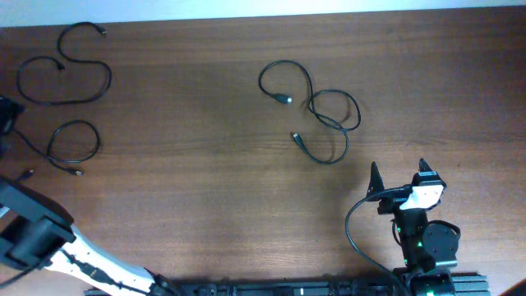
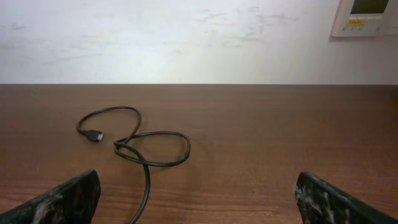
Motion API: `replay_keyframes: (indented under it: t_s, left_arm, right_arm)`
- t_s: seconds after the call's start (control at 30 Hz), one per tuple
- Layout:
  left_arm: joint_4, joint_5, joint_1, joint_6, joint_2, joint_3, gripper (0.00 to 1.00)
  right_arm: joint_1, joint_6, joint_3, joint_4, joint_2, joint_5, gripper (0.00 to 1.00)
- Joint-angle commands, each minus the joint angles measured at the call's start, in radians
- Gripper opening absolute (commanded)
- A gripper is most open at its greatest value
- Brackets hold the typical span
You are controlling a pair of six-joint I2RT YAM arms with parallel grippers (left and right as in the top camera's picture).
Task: Untangle cables
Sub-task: 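Reach the left gripper to the remaining cables and grasp one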
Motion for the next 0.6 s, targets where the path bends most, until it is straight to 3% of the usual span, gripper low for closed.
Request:
replay_keyframes:
  t_s: [0.0,0.07,0.1,0.27,0.4,0.57]
  left_arm:
    - [-0.003,0.121,-0.008,0.000,-0.043,0.024,0.97]
    - [0.074,0.341,-0.036,0.008,-0.045,0.027,0.91]
    - [0.093,0.366,-0.060,0.008,-0.047,0.036,0.91]
    - [0.099,0.363,-0.299,0.032,-0.053,0.119,0.96]
    - [0.093,0.358,-0.570,0.032,-0.050,0.118,1.00]
    - [0.040,0.168,-0.942,-0.003,-0.023,0.118,0.99]
  right_arm:
    - [0.004,0.003,-0.007,-0.004,-0.006,0.008,0.98]
    - [0.004,0.003,-0.007,-0.005,-0.006,0.008,0.98]
    - [0.004,0.003,-0.007,-0.005,-0.006,0.008,0.97]
    - [0.004,0.003,-0.007,-0.004,-0.006,0.008,0.97]
    - [0.004,0.003,-0.007,-0.005,-0.006,0.008,0.97]
    - [0.004,0.003,-0.007,-0.004,-0.006,0.008,0.97]
